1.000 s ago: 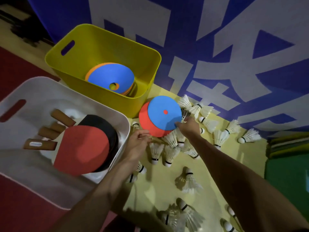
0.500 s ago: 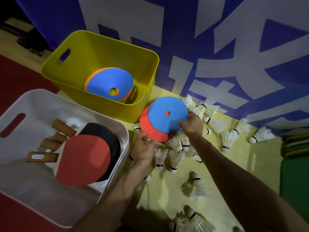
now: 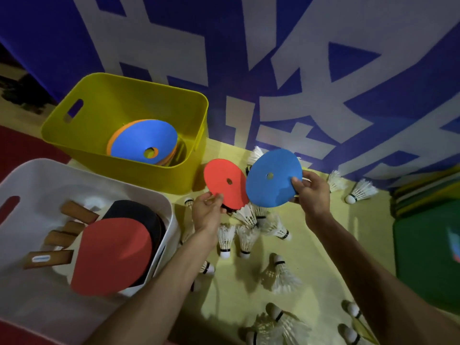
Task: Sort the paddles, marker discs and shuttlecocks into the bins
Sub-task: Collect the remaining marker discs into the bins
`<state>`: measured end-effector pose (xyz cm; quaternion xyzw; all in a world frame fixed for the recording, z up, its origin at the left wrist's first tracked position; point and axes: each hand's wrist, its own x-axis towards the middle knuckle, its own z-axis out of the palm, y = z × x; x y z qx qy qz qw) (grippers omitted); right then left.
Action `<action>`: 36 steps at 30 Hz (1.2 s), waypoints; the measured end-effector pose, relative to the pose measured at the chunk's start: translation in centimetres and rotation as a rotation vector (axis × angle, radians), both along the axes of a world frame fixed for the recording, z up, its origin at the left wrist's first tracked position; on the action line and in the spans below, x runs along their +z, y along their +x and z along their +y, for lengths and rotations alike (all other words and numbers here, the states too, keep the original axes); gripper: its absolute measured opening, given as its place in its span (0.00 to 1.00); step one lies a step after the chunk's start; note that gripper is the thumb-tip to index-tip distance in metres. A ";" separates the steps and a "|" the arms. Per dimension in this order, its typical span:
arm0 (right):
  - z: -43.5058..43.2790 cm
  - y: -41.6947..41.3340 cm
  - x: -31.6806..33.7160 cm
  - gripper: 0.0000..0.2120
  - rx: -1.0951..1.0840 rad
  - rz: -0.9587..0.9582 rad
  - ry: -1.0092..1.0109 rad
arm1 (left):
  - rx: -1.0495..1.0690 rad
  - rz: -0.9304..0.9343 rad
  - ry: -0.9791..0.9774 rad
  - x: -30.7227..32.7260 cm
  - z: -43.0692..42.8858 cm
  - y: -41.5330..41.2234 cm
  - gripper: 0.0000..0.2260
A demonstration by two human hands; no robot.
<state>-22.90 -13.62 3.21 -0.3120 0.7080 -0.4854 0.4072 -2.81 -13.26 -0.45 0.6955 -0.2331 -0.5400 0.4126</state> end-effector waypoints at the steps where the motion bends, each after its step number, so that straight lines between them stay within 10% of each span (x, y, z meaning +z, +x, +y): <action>1: 0.4 -0.3 0.0 0.07 -0.015 -0.008 0.002 | -0.040 -0.034 -0.010 0.3 -0.1 -0.3 0.03; 12: 4.1 -3.0 3.7 0.05 -0.115 0.013 -0.063 | -0.117 -0.161 -0.160 3.4 -0.5 -0.8 0.06; 36: 10.8 -13.7 12.9 0.10 0.033 0.139 -0.147 | -0.266 0.354 -0.302 13.7 7.1 -8.2 0.16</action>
